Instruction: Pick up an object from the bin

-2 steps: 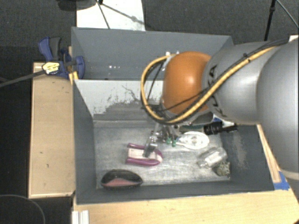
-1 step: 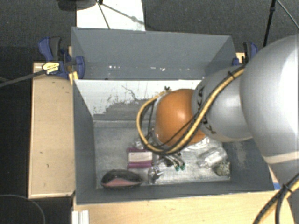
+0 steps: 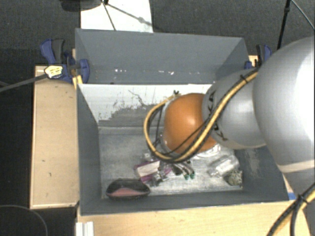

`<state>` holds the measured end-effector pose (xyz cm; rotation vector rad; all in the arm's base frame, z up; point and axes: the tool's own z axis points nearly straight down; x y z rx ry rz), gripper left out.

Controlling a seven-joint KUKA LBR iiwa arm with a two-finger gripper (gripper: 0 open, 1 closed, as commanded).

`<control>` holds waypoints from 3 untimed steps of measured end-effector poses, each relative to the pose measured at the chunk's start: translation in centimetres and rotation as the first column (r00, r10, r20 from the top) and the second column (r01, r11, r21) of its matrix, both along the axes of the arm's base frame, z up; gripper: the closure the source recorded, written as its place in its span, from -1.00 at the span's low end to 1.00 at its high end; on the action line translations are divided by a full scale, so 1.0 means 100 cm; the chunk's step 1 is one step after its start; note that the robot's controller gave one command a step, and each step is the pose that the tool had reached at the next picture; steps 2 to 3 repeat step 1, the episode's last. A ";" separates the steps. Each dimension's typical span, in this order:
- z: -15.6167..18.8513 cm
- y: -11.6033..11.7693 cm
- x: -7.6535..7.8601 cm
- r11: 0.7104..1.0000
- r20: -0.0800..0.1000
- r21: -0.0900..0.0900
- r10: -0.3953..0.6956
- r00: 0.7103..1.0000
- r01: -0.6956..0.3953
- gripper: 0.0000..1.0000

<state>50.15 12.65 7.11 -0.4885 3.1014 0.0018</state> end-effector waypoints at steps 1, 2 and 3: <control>0.144 0.015 -0.008 0.867 0.005 -0.002 0.498 0.867 -0.498 1.00; 0.144 0.015 -0.008 0.867 0.005 -0.002 0.498 0.867 -0.498 1.00; 0.144 0.015 -0.008 0.867 0.005 -0.002 0.498 0.867 -0.498 1.00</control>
Offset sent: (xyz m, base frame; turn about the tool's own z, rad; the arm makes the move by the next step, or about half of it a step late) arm -0.0095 0.0139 0.1419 -0.5217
